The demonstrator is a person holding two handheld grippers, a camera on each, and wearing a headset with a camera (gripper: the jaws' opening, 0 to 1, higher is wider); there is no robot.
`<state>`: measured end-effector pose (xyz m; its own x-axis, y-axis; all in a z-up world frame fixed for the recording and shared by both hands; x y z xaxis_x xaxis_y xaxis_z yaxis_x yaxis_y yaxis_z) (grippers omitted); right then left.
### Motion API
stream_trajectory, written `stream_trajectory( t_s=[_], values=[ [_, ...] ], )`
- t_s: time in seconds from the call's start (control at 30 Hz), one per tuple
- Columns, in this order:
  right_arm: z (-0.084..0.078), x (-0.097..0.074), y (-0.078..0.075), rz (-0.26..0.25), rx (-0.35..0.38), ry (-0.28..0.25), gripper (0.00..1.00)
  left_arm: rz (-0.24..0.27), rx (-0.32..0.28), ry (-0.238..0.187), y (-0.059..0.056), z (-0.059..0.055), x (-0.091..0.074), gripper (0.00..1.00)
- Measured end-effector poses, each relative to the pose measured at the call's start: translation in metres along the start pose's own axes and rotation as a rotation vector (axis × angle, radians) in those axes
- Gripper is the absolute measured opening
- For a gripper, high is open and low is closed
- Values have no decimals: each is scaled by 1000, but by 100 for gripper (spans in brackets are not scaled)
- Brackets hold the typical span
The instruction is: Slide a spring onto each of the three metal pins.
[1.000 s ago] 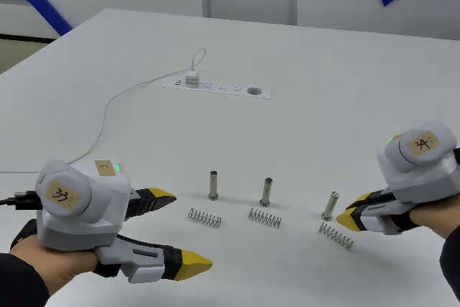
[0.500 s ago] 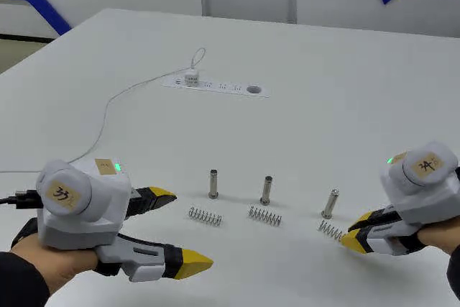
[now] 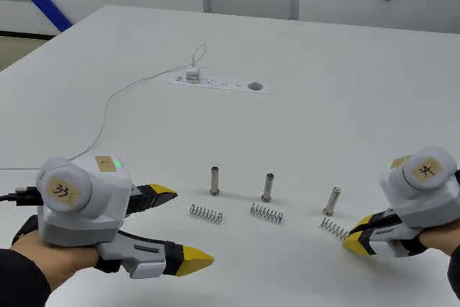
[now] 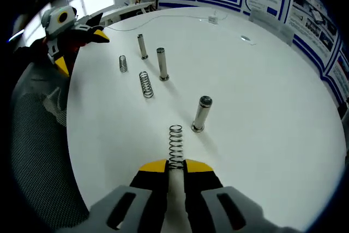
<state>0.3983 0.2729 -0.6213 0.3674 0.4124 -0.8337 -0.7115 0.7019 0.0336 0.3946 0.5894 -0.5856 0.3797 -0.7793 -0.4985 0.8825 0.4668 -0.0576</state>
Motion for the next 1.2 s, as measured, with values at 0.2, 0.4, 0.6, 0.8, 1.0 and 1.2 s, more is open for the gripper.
stream_trajectory(
  t_s=[0.2,0.4,0.6,0.8,1.0,1.2],
  values=[
    [-1,1,1,1,-34,3,12,-1,0,0,-1,0,0,74],
    [1,0,3,-12,-59,8,11,-4,2,-2,-2,0,0,74],
    [7,-8,7,-8,-68,-1,11,-33,26,13,-9,1,3,73],
    [11,-11,13,8,-79,1,11,-68,52,27,-13,1,7,72],
    [16,-10,21,32,-90,6,11,-89,69,31,-16,3,10,71],
    [22,-11,28,51,-115,20,11,-110,90,41,-18,6,14,71]
  ],
)
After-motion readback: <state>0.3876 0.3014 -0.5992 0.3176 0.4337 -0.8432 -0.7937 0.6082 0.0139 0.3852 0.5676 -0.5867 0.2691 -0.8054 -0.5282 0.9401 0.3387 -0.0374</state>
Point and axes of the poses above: the centre of the closed fingertips' face, and the gripper's own axes: x roughly forward along the fingers, y roughly to its left, z roughly out of its top, the point moved 8 cm from there along -x, roughly backward along the fingers, and after that the axes turned 1 degree about z, right-handed, at the moved point
